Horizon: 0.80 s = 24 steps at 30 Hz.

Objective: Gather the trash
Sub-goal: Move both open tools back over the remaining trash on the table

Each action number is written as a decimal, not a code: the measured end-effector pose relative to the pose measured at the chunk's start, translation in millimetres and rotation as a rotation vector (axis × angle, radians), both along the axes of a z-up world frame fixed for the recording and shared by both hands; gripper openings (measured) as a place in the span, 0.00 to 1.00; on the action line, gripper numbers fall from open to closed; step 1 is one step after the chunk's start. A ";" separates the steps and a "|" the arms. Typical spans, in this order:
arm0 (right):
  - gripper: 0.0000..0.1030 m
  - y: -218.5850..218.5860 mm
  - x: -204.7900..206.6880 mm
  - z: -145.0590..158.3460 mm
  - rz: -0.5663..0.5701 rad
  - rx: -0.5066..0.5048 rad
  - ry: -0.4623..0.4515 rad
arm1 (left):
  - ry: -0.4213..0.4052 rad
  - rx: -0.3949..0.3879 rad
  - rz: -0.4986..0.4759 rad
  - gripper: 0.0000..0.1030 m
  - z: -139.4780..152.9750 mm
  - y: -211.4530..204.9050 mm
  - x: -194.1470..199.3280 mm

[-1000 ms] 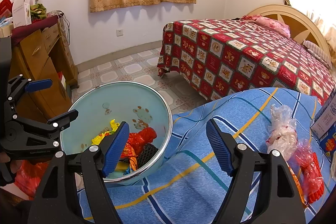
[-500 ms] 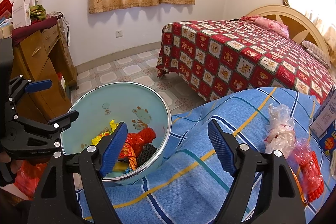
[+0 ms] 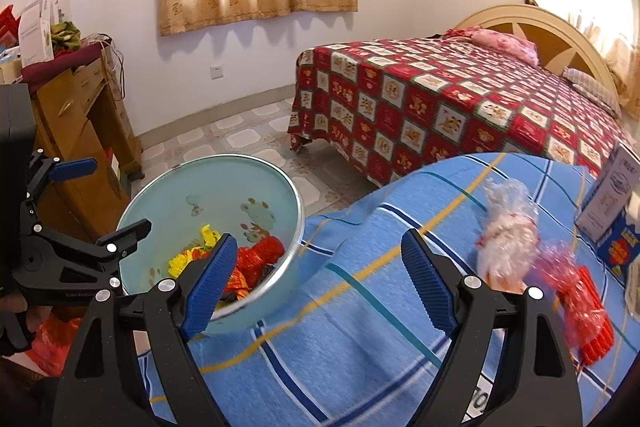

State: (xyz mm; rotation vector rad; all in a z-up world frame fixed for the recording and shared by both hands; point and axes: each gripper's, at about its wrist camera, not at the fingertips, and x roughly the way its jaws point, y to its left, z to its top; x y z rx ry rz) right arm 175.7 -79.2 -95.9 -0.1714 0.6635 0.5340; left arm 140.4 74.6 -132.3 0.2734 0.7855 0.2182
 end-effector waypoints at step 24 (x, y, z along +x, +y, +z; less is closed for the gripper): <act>0.84 -125.6 -35.3 -1.9 -0.211 0.014 -0.012 | 0.024 0.008 -0.178 0.94 -7.3 -95.9 11.2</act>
